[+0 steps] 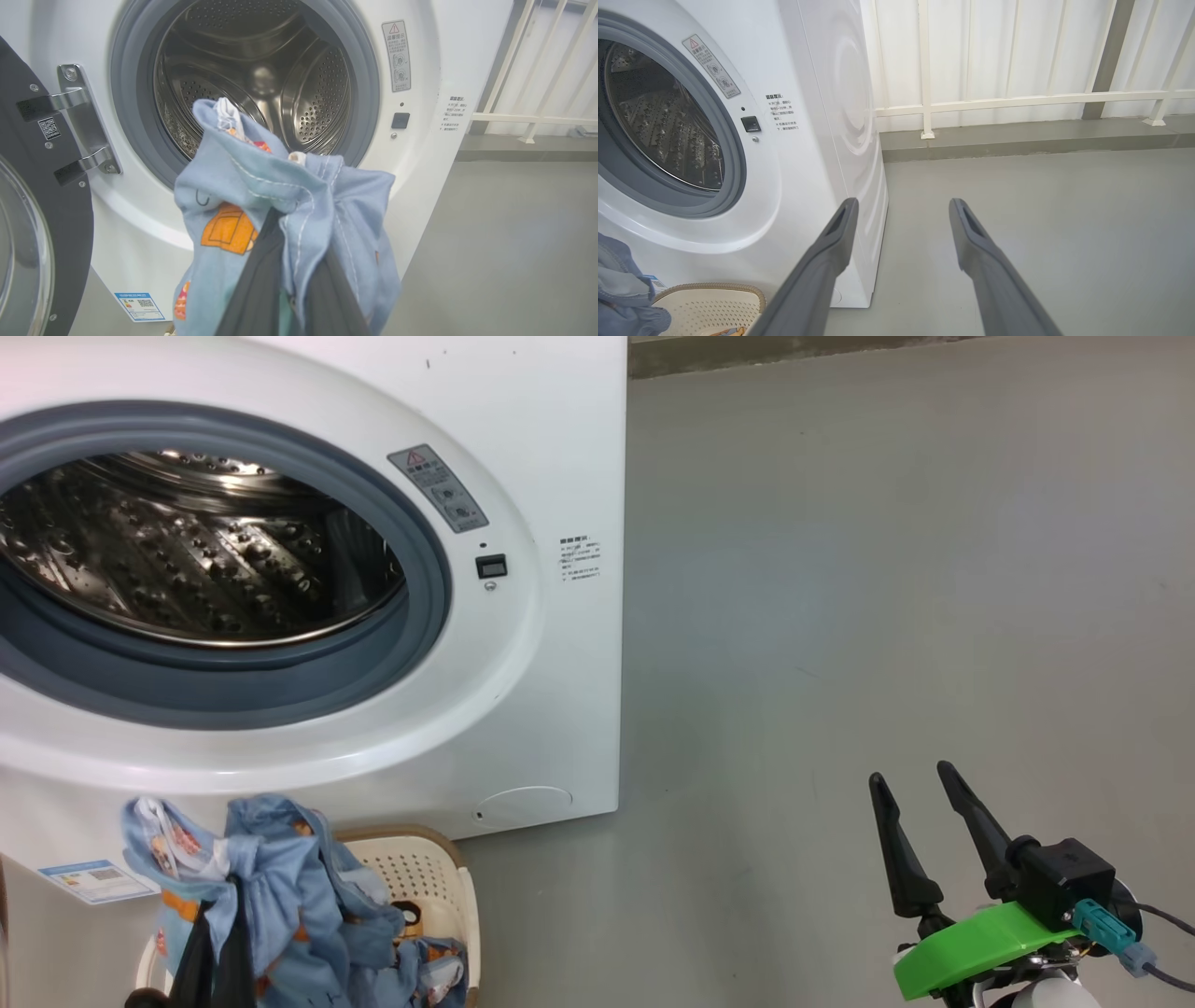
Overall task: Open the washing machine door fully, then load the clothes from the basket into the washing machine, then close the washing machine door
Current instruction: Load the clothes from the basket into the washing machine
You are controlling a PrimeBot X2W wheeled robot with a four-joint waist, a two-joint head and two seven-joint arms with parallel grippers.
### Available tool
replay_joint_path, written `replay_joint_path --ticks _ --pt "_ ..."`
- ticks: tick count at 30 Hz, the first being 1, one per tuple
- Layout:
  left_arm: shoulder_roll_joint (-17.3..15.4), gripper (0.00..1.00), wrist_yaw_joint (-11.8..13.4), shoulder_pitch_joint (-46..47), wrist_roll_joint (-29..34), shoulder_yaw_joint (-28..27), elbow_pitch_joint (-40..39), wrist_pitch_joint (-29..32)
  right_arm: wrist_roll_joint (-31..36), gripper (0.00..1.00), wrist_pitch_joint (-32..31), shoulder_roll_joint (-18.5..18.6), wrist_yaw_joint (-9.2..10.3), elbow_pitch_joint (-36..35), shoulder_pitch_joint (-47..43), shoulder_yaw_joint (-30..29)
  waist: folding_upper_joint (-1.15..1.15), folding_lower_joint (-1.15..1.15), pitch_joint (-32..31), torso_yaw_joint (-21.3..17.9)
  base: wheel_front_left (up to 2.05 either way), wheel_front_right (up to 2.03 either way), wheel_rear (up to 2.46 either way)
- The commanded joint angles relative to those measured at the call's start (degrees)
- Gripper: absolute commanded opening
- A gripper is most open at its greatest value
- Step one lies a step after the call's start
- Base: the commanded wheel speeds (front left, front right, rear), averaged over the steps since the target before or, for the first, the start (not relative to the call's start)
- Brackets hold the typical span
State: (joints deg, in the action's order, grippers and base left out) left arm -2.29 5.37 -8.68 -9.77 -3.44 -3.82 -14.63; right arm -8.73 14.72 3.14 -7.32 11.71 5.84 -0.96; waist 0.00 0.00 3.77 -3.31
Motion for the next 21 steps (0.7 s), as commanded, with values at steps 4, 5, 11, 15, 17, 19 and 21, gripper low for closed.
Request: replay_joint_path --ticks 4,5,11,15,17,19,21 --pt "-0.59 0.0 0.4 0.64 0.22 -1.93 -1.49 -0.37 0.87 1.0 0.28 -0.14 -0.17 -1.81 0.29 1.0 0.0 0.0 0.29 0.26 0.0 0.0 0.0" --pt "-0.59 0.0 0.4 0.74 0.2 -1.84 -1.39 -0.37 0.89 1.0 0.28 -0.14 -0.17 -1.89 0.27 1.02 0.0 0.0 0.4 0.31 0.0 0.0 0.0" --pt "-0.59 0.0 0.23 2.97 -0.03 -1.09 -0.74 -0.37 0.78 1.0 0.28 -0.17 -0.17 -2.04 0.5 1.2 0.0 0.0 2.61 0.49 0.0 0.0 0.0" --pt "-0.59 0.0 0.07 6.46 -0.38 -1.06 -0.06 -0.37 0.59 1.0 0.28 -0.18 -0.17 -2.23 1.33 1.54 0.0 0.0 5.41 0.23 0.0 0.0 0.0" --pt "-0.59 0.0 -0.23 8.77 -0.31 -1.34 0.38 -0.37 0.46 1.0 0.28 -0.13 -0.17 -2.36 1.89 1.73 0.0 0.0 7.04 -0.02 0.0 0.0 0.0" --pt "-0.59 0.0 -0.44 11.51 -0.1 -2.17 0.63 -0.37 0.26 1.0 0.28 -0.04 -0.17 -2.63 2.64 1.91 0.0 0.0 8.89 -0.41 0.0 0.0 0.0" --pt "-0.59 0.0 -0.87 14.52 0.3 -3.11 0.92 -0.37 0.05 1.0 0.28 0.1 -0.17 -2.87 3.38 2.0 0.0 0.0 10.73 -0.82 0.0 0.0 0.0"
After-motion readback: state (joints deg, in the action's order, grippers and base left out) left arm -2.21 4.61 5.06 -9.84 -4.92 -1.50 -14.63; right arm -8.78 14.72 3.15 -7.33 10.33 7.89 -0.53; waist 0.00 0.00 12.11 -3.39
